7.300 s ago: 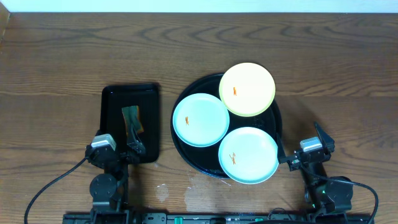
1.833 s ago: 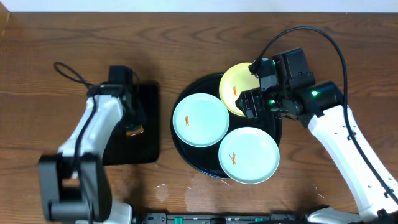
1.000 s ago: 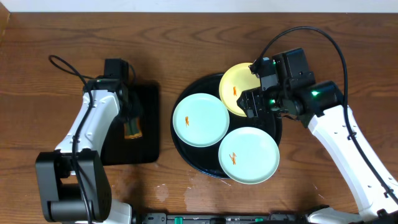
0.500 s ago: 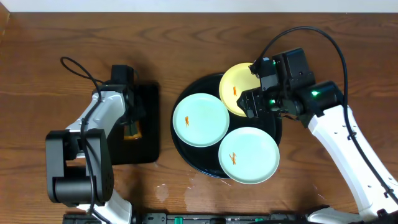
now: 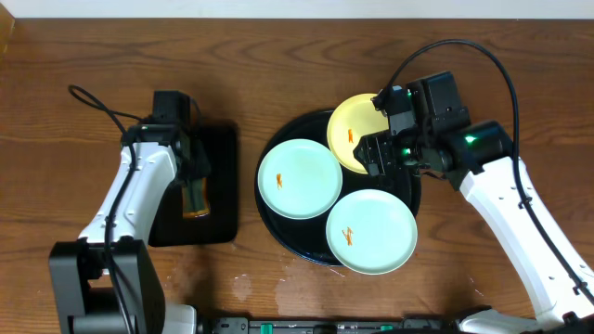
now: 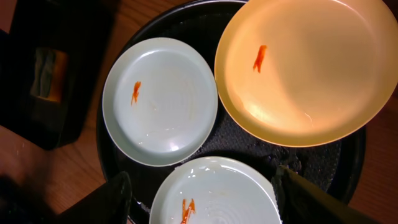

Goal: Clean dirty plates on tray and stack at the side
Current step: 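Grasp the sponge with the left gripper and lift it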

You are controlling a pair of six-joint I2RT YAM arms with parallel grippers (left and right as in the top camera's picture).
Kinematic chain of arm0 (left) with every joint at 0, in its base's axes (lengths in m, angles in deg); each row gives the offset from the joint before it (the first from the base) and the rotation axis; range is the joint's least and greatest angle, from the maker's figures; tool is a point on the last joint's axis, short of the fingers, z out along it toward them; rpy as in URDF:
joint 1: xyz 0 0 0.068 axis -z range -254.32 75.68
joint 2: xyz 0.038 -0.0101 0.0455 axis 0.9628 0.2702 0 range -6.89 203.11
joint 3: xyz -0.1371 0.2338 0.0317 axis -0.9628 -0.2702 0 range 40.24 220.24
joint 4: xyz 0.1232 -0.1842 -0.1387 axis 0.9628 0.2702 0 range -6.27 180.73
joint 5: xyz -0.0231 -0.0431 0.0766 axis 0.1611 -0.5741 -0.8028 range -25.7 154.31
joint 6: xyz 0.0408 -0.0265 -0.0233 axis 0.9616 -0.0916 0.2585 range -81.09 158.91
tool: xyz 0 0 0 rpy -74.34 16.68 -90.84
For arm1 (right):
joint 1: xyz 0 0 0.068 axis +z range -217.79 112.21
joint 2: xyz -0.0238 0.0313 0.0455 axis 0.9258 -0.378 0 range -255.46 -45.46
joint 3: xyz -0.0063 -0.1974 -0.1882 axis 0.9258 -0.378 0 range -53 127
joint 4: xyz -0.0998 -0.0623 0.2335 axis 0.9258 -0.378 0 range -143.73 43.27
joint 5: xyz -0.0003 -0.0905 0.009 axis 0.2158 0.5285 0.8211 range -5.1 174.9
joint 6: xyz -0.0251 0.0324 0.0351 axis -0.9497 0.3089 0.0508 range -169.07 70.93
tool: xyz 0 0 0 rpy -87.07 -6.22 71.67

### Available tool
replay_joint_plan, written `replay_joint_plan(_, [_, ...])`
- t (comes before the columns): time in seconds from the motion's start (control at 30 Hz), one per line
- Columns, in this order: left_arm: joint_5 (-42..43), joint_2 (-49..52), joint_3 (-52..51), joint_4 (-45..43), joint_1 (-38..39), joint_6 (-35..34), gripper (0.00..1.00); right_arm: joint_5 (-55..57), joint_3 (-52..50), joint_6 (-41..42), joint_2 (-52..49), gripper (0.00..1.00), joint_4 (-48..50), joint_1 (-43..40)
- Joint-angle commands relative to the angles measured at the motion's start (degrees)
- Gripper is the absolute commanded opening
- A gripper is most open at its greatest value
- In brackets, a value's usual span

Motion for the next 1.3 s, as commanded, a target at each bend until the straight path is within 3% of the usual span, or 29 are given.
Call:
replay_joint_plan(0.0, [-0.5,2.08,-3.56,-0.9,-0.28,0.28,0.33,0.13,1.05,0.66,0.15,0.73,-0.02,0.39])
replay_joint_plan(0.17, [-0.48,4.24,-8.87,-6.82,-0.28,0.07,0.32,0.13,1.01,0.66,0.15,0.74,-0.04,0.39])
replay_joint_plan(0.23, [-0.48,4.66,-9.75,-8.2,-0.28,0.11,0.25,0.15,0.94,0.66,0.15,0.74,-0.07,0.39])
replay_joint_plan(0.33, [-0.46,4.57,-9.6,-8.5,-0.28,0.09,0.08,0.15,0.92,0.61,0.15,0.76,0.0,0.39])
replay_joint_plan(0.53, [-0.42,1.27,-4.83,-0.9,-0.28,0.04,0.07,0.13,0.83,0.63,-1.22,0.71,0.44,0.42])
replay_joint_plan(0.63, [2.6,-2.34,-1.27,3.45,-0.24,-0.11,0.07,-0.07,0.83,0.72,-4.13,0.62,0.44,0.57])
replay_joint_plan(0.73, [8.79,-6.51,0.98,5.25,-0.17,-0.13,0.07,-2.91,0.83,0.72,-8.46,0.44,0.46,0.94])
replay_joint_plan(0.83, [13.2,-10.47,1.07,5.44,0.07,-0.26,0.08,-6.6,0.83,3.21,-13.4,0.37,1.57,1.77])
replay_joint_plan(1.27, [15.85,-13.09,1.03,2.99,10.84,-5.35,0.07,-2.99,0.83,19.78,-29.18,0.32,9.68,5.4])
